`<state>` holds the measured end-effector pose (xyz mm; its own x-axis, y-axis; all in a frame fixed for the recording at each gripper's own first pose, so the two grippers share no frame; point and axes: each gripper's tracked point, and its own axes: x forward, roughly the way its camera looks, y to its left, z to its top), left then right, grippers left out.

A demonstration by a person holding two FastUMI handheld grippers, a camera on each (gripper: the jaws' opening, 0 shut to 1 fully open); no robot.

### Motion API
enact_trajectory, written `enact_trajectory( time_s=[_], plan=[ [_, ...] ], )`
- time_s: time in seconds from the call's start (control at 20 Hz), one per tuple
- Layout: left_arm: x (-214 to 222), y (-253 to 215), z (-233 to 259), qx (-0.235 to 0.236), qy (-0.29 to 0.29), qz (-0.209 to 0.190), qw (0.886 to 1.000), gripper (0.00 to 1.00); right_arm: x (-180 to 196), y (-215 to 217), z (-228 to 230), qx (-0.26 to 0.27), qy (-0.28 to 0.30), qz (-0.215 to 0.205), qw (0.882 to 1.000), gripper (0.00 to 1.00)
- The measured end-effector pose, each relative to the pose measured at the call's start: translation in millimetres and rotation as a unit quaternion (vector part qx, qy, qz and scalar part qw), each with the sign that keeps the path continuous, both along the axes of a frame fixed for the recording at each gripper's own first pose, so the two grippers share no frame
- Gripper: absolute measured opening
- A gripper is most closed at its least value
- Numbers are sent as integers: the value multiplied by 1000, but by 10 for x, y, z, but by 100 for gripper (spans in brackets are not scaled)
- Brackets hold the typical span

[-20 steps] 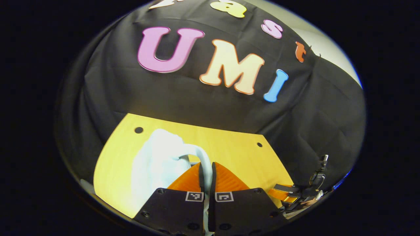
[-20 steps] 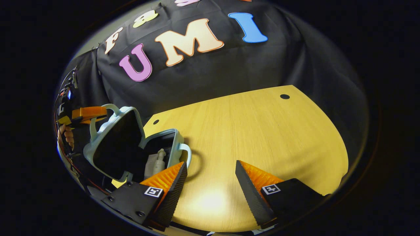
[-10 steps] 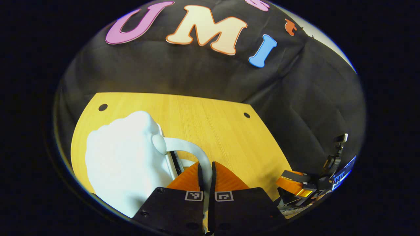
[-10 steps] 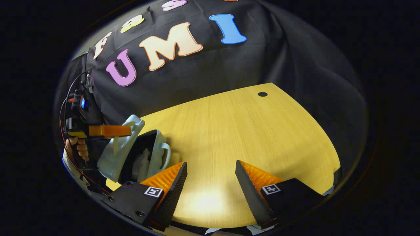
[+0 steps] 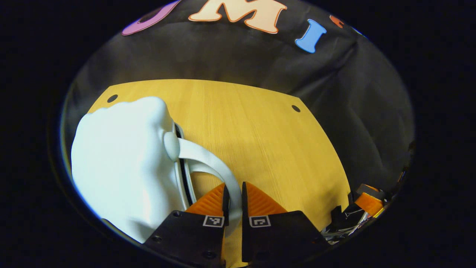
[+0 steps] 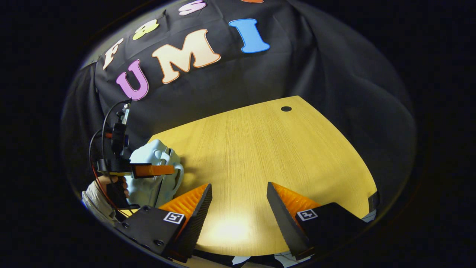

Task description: First open the suitcase, pack the skin care products into it, and then close the suitcase.

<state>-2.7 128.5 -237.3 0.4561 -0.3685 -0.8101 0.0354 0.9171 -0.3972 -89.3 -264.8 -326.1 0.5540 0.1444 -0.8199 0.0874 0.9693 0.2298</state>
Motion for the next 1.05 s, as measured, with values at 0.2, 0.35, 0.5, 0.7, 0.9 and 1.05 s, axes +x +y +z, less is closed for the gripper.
enact_trajectory(
  time_s=[0.2, 0.35, 0.5, 0.7, 0.9, 1.05],
  plan=[
    [254, -38, 423, 67, -111, 43, 991, 80, 211, -158, 187, 10, -37, 19, 999, 93],
    [402, 79, 1247, 121, -256, 87, 955, 99, 427, -255, 624, 9, -125, 40, 991, 93],
    [256, 96, 1996, 186, -347, 130, 910, 96, 626, -340, 1145, -28, -219, 56, 974, 95],
    [69, -63, 2521, 193, -396, 96, 892, 95, 760, -226, 1774, -33, -303, 52, 951, 96],
    [-124, -213, 2772, 186, -423, 70, 884, 98, 688, -113, 2245, -41, -372, 39, 926, 99],
    [-274, -219, 2876, 172, -432, 67, 883, 98, 580, 1, 2541, -55, -409, 37, 910, 99]
  ],
)
